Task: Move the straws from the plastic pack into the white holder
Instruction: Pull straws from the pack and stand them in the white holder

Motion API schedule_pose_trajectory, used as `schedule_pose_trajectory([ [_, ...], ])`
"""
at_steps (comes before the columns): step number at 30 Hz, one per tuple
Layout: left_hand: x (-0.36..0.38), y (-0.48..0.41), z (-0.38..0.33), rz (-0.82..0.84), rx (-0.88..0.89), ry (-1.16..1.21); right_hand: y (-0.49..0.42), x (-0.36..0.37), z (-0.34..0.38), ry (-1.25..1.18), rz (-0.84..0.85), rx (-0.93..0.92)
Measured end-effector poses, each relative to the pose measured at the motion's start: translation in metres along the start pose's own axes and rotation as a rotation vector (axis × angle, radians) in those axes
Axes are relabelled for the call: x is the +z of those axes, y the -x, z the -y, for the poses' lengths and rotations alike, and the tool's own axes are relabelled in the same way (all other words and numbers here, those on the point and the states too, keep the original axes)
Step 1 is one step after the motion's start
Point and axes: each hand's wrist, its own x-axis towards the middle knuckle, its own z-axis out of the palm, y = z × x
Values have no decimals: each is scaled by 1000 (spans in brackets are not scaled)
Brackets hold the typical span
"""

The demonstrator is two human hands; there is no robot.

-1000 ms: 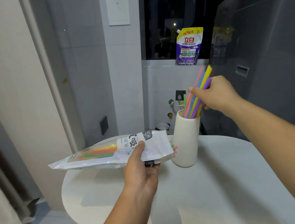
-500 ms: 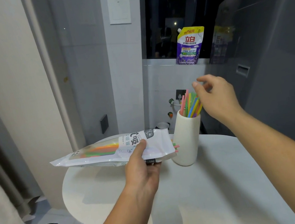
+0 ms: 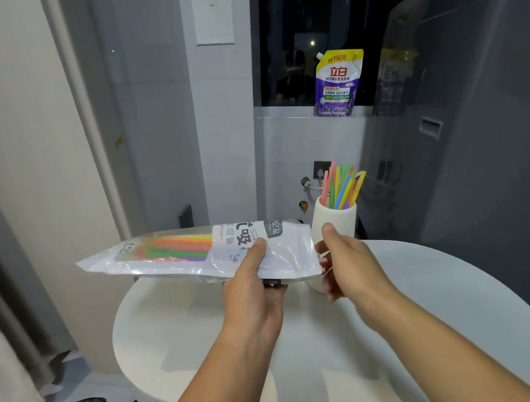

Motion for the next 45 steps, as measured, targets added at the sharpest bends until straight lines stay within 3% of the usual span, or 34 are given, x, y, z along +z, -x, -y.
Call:
schedule_pose_trajectory([
  [6, -1, 0, -4, 19, 51, -53, 8, 4, -13, -270, 96, -15],
  [25, -4, -3, -6, 5, 81, -26, 1, -5, -22, -324, -49, -112],
  [33, -3, -2, 0, 7, 51, -46, 4, -1, -21, -234, 56, -115],
  [45, -11, -12, -4, -25, -30, 128, -5, -19, -15, -560, -22, -19],
])
